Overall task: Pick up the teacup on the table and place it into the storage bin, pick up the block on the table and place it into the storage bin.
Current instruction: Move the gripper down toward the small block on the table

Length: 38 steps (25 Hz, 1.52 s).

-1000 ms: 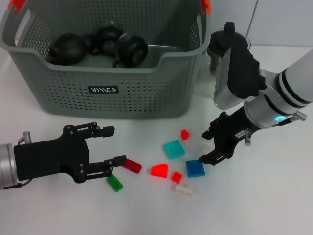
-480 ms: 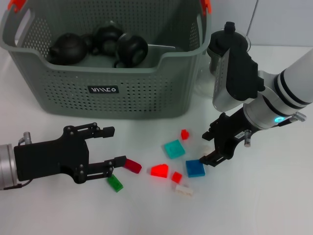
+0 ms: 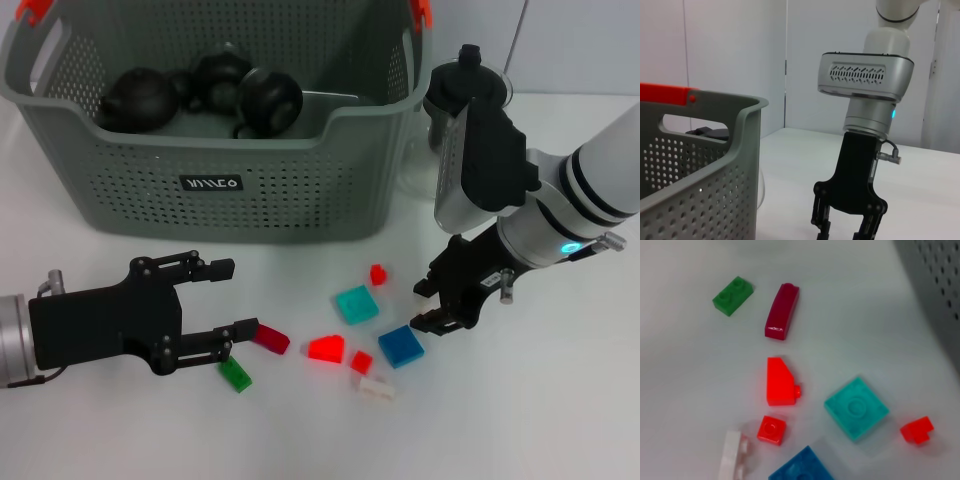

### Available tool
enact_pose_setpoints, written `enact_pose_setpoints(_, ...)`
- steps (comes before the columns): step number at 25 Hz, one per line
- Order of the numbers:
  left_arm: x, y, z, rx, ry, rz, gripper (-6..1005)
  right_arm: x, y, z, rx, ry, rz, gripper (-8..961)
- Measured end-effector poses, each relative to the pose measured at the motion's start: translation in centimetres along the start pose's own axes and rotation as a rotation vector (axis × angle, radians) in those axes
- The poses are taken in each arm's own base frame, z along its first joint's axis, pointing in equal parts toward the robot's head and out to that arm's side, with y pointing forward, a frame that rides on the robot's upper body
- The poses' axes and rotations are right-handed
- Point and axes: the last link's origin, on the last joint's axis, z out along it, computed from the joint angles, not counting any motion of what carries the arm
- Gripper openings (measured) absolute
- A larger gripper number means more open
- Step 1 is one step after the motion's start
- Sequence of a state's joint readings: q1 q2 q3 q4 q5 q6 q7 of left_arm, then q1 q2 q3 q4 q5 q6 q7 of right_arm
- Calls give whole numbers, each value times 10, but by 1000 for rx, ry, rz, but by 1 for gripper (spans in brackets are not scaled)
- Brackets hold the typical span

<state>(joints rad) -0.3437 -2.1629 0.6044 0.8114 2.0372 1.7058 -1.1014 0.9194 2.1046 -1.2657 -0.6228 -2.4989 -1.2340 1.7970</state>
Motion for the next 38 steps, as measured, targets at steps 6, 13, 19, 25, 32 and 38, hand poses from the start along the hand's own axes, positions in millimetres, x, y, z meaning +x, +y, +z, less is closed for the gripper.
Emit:
enact_pose_setpoints(6,0,0,0,0,0,-1,717,0,1,0,-7,2,-1,509)
enact_pose_setpoints(13,0,0,0,0,0,-1,717,0,1,1,-6,1,1,458)
enact_pose_setpoints(19,0,0,0,0,0,-1,717,-1,3,2,-10,1,2,457)
enact_pose_setpoints(25,0,0,0,1,0,-2,716,-3,3,-3,-21,-27,8,463)
enact_pose_setpoints(32,0,0,0,1,0,-4,716,-4,2,-5,-22,-28,9,496)
enact_pose_setpoints(38,-1,0,0,3,0,-7,716,-6,0,-11,-10,-46,18,514)
